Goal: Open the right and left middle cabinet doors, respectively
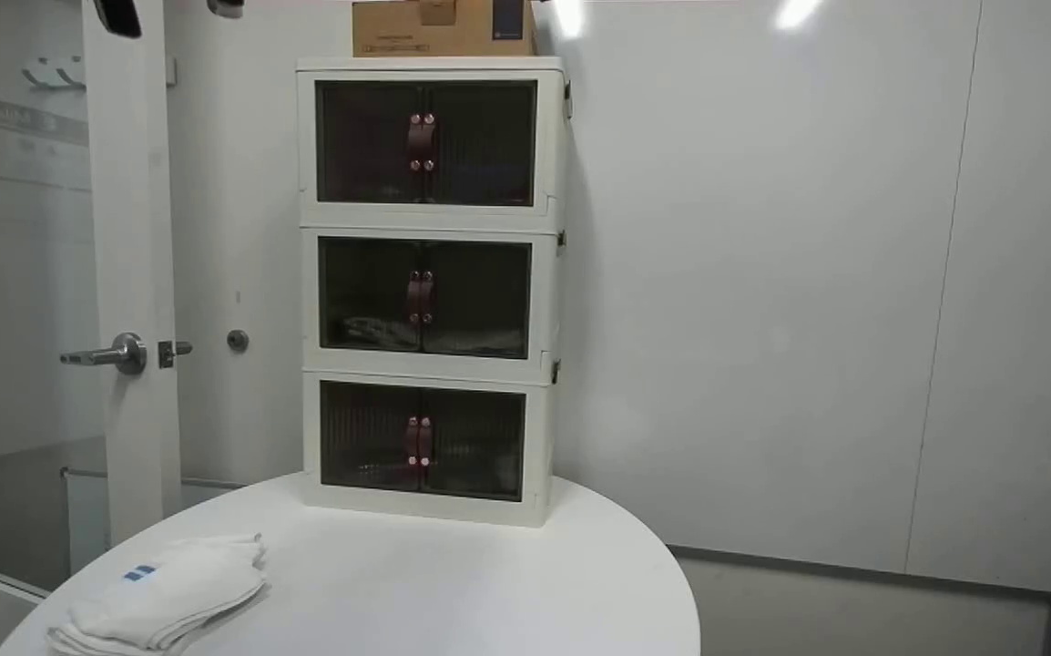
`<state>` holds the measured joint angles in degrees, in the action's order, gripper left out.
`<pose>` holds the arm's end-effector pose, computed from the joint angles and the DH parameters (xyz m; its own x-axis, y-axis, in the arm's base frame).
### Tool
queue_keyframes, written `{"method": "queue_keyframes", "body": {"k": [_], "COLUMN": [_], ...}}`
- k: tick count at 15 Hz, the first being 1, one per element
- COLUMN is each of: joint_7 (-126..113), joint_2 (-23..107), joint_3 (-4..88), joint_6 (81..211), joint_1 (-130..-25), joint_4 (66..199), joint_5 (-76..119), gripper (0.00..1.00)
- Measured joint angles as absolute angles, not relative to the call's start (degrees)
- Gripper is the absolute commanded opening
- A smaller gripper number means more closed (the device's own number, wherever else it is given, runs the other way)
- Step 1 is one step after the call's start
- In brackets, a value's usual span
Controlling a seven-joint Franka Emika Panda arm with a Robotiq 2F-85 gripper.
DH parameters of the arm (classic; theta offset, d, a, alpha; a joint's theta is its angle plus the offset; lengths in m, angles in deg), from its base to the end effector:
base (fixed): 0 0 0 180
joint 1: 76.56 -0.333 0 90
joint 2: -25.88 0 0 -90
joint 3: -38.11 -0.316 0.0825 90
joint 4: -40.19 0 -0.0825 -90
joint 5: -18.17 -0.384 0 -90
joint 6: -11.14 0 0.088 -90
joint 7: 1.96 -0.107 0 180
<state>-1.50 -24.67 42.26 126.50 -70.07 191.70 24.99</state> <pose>0.3065 -0.0671 0.5230 0.9630 -0.1091 0.2464 -0.1282 -0.9898 0.0629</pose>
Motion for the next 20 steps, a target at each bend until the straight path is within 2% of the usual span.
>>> {"method": "queue_keyframes", "body": {"k": [10, 17, 20], "joint_7": [1.69, 20.03, 26.19], "joint_2": [-9.64, 1.2, 4.33], "joint_3": [43.39, 48.48, 49.12], "joint_6": [135.26, 136.23, 136.29], "joint_1": [-74.79, -84.3, -85.37], "joint_4": [186.65, 176.24, 173.69], "joint_5": [17.43, 0.54, -5.33], "gripper": [1.0, 1.0, 1.0]}}
